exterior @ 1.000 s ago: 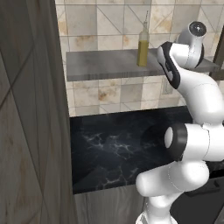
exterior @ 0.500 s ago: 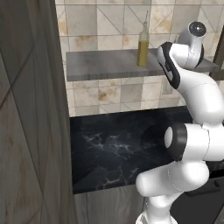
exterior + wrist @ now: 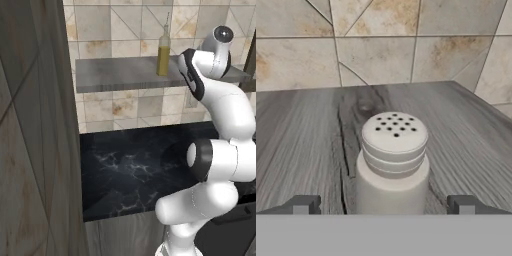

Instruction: Take 2 condiments from the cabinet and move them on the counter near the stove.Make sure the condiments are lined up with each other, next to each other.

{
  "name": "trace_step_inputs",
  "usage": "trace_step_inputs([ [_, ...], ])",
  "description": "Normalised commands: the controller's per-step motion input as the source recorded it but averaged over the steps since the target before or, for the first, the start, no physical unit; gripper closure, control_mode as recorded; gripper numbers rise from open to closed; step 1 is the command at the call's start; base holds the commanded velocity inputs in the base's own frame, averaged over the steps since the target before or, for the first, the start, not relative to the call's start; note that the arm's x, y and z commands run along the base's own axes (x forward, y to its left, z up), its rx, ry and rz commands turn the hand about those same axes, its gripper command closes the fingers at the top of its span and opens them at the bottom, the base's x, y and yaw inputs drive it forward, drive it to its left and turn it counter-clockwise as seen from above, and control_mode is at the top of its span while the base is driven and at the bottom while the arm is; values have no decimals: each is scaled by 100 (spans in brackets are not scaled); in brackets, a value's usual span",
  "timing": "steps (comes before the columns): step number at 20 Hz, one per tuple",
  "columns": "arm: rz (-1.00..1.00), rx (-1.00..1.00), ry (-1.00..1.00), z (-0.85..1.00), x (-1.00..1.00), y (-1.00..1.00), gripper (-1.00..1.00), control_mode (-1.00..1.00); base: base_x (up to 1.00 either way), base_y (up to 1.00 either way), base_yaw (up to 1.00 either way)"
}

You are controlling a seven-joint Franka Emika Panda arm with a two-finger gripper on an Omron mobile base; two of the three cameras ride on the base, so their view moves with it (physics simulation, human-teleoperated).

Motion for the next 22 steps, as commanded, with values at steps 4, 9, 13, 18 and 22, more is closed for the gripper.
trace_step_inputs([
  [4, 0, 0, 0, -1, 10, 0, -100, -100, 0, 0, 0],
  [9, 0, 0, 0, -1, 9, 0, -100, -100, 0, 0, 0],
  [13, 0, 0, 0, -1, 7, 0, 100, -100, 0, 0, 0],
  [18, 0, 0, 1, 0, 0, 0, 100, -100, 0, 0, 0],
  [22, 1, 0, -4, 0, -14, -1, 100, -100, 0, 0, 0],
])
